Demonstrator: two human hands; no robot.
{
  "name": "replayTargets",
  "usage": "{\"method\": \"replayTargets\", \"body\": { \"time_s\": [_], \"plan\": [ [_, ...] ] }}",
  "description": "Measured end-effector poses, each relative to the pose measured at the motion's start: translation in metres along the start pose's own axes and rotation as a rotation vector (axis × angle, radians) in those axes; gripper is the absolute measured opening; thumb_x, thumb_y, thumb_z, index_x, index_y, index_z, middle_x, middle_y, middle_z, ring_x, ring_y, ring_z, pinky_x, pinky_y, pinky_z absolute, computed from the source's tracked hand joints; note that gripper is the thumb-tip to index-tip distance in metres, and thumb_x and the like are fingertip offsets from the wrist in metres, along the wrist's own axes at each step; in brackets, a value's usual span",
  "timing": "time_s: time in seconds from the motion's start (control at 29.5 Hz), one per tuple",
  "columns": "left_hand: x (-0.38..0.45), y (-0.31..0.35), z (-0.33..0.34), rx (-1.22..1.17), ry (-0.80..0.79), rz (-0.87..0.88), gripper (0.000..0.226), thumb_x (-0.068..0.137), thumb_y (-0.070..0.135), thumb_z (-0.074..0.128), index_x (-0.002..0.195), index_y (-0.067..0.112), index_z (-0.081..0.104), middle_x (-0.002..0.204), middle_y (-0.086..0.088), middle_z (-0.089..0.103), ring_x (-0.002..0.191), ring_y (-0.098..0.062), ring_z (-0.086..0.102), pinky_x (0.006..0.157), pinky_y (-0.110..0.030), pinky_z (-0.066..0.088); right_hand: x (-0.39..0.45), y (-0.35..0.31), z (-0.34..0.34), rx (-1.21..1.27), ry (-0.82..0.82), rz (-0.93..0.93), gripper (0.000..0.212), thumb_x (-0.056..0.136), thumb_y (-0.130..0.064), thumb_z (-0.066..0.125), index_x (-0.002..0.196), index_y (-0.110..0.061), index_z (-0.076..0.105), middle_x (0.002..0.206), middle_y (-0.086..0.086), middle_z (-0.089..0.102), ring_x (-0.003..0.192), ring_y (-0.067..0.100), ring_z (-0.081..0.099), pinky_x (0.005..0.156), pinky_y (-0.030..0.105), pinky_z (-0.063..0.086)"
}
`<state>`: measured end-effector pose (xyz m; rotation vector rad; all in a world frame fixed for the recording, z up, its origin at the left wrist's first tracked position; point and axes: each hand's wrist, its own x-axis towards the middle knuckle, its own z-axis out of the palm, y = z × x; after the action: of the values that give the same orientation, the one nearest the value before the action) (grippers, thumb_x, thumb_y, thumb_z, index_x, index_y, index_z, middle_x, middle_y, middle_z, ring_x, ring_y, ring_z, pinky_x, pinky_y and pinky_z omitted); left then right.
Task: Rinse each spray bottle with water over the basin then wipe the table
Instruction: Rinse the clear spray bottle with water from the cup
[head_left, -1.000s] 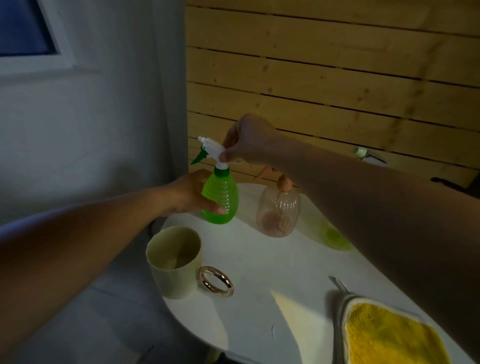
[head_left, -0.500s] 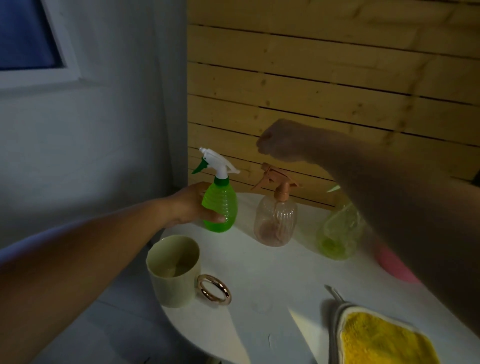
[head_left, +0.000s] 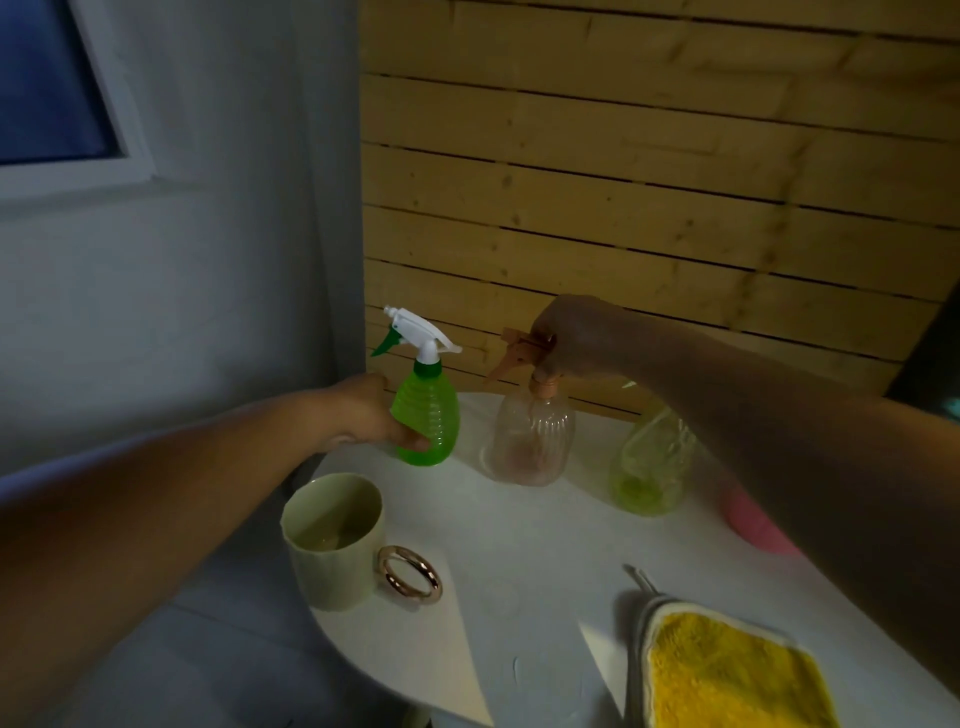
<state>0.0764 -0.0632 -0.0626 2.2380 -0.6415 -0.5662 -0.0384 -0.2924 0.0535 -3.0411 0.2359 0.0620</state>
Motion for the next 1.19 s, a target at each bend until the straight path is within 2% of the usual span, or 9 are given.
{"method": "replayTargets", "body": {
  "time_s": [0.1, 0.27, 0.44, 0.58, 0.71, 0.92, 1.02, 1.08, 1.19],
  "plan": [
    [-0.017, 0.016, -0.005, 0.113, 0.034, -0.044, 0.041, 0.068, 0.022, 0.095, 0.089, 0.030, 0.061, 0.095, 0.010, 0.066, 0.097, -0.012, 0.062, 0.085, -0.027, 0.050, -0.015, -0.003, -0.018, 0.029, 0.070, -0.020, 0.029, 0.072, -0.023, 0.088, 0.095, -0.011, 0.076, 0.091, 0.008, 0.071, 0.086, 0.024, 0.067, 0.063, 0.032, 0.048],
    [-0.057, 0.058, -0.004, 0.332, 0.094, 0.005, 0.039, 0.068, 0.040, 0.094, 0.095, 0.028, 0.068, 0.095, 0.007, 0.067, 0.090, -0.012, 0.063, 0.069, -0.025, 0.047, -0.051, -0.015, -0.044, 0.089, 0.111, -0.038, 0.030, 0.071, -0.024, 0.088, 0.096, -0.013, 0.075, 0.091, 0.006, 0.071, 0.089, 0.023, 0.067, 0.062, 0.027, 0.044],
    [-0.092, 0.095, 0.021, 0.236, 0.088, 0.092, 0.102, 0.060, 0.054, 0.094, 0.145, 0.020, 0.050, 0.135, 0.001, 0.059, 0.122, -0.024, 0.059, 0.102, -0.040, 0.052, -0.093, -0.026, -0.064, 0.178, 0.113, -0.041, 0.031, 0.072, -0.025, 0.089, 0.099, -0.017, 0.075, 0.088, 0.004, 0.075, 0.085, 0.018, 0.069, 0.074, 0.033, 0.053],
    [-0.139, 0.109, 0.062, -0.011, -0.049, 0.343, 0.089, 0.055, 0.051, 0.098, 0.132, 0.034, 0.058, 0.126, 0.014, 0.067, 0.122, -0.010, 0.061, 0.103, -0.038, 0.051, -0.149, -0.030, -0.067, 0.370, 0.095, -0.052, 0.026, 0.078, -0.017, 0.085, 0.101, -0.017, 0.072, 0.093, 0.005, 0.077, 0.087, 0.019, 0.075, 0.087, 0.044, 0.060],
    [-0.198, 0.091, 0.099, 0.011, 0.015, 0.286, 0.106, 0.053, 0.054, 0.097, 0.141, 0.030, 0.042, 0.128, 0.014, 0.057, 0.119, -0.007, 0.056, 0.099, -0.030, 0.050, -0.214, -0.032, -0.035, 0.541, 0.013, -0.066, 0.023, 0.089, -0.015, 0.075, 0.111, -0.017, 0.067, 0.101, 0.003, 0.073, 0.088, 0.014, 0.071, 0.087, 0.031, 0.058],
    [-0.243, 0.051, 0.134, 0.023, -0.034, 0.255, 0.102, 0.052, 0.054, 0.096, 0.135, 0.037, 0.040, 0.130, 0.011, 0.052, 0.116, -0.006, 0.059, 0.094, -0.028, 0.056, -0.270, -0.030, 0.054, 0.804, -0.059, 0.012, 0.024, 0.074, -0.033, 0.088, 0.082, -0.014, 0.077, 0.076, 0.010, 0.075, 0.067, 0.017, 0.069, 0.069, 0.035, 0.061],
    [-0.269, 0.018, 0.151, -0.223, -0.220, 0.230, 0.089, 0.054, 0.043, 0.093, 0.127, 0.037, 0.042, 0.124, 0.006, 0.062, 0.110, -0.005, 0.065, 0.090, -0.027, 0.057, -0.296, -0.028, 0.096, 1.002, -0.150, 0.000, 0.017, 0.071, -0.030, 0.087, 0.080, -0.017, 0.081, 0.079, 0.012, 0.072, 0.072, 0.018, 0.064, 0.075, 0.035, 0.060],
    [-0.275, 0.009, 0.157, -0.338, -0.283, 0.210, 0.082, 0.057, 0.041, 0.090, 0.128, 0.034, 0.049, 0.122, 0.002, 0.066, 0.110, -0.010, 0.068, 0.089, -0.031, 0.057, -0.302, -0.019, 0.109, 1.021, -0.185, 0.002, 0.031, 0.071, -0.032, 0.086, 0.090, -0.009, 0.080, 0.089, 0.012, 0.075, 0.080, 0.019, 0.066, 0.088, 0.040, 0.058],
    [-0.267, -0.007, 0.168, -0.851, -0.387, 0.002, 0.057, 0.070, 0.038, 0.085, 0.121, 0.026, 0.064, 0.117, -0.009, 0.067, 0.103, -0.027, 0.068, 0.082, -0.041, 0.050, -0.306, -0.003, 0.118, 1.108, -0.264, -0.006, 0.037, 0.073, -0.031, 0.084, 0.102, -0.009, 0.077, 0.109, 0.007, 0.076, 0.107, 0.018, 0.069, 0.107, 0.040, 0.049]
  ]
}}
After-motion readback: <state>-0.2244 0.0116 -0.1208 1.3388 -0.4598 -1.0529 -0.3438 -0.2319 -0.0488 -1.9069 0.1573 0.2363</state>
